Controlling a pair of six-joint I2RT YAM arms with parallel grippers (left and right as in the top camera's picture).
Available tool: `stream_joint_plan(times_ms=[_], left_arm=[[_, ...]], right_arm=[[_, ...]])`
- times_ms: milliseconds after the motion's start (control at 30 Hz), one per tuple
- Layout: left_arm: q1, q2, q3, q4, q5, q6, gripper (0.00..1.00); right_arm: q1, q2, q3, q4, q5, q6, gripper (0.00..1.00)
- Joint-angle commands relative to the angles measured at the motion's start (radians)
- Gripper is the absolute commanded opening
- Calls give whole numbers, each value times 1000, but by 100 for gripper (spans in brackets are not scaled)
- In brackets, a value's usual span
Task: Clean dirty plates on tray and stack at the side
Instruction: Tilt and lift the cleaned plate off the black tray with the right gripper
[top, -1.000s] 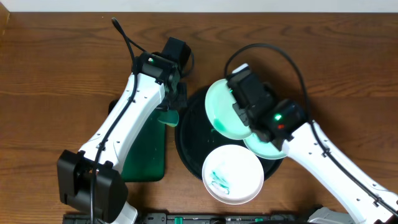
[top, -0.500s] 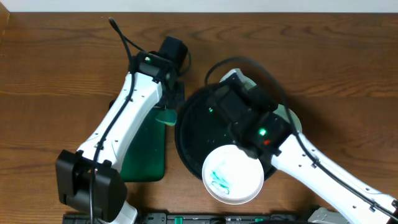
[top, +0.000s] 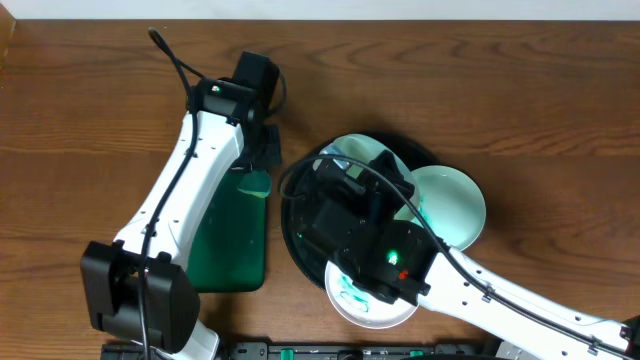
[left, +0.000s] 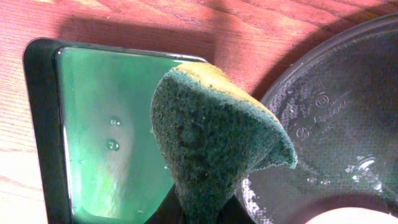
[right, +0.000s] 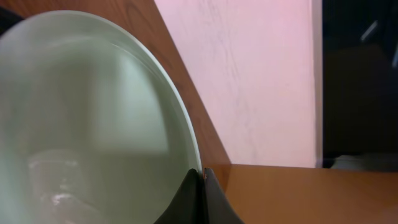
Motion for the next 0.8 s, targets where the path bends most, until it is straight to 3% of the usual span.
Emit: stream_joint_plan(times_ms=[0,433,533,767], left_arm=[[21,-1,21,-3,39,17,7],[31,-1,21,-4,39,21,7],[31,-1,21,-3,39,21,7],[31,-1,21,-7,39,25,7]], right_arm=[[18,-6,2,2,73,-33,1],[16,-2,2,2,80,12,1],[2,-2,2,-11,3,124,1],[-156,-2,2,-55,-485,578,1]])
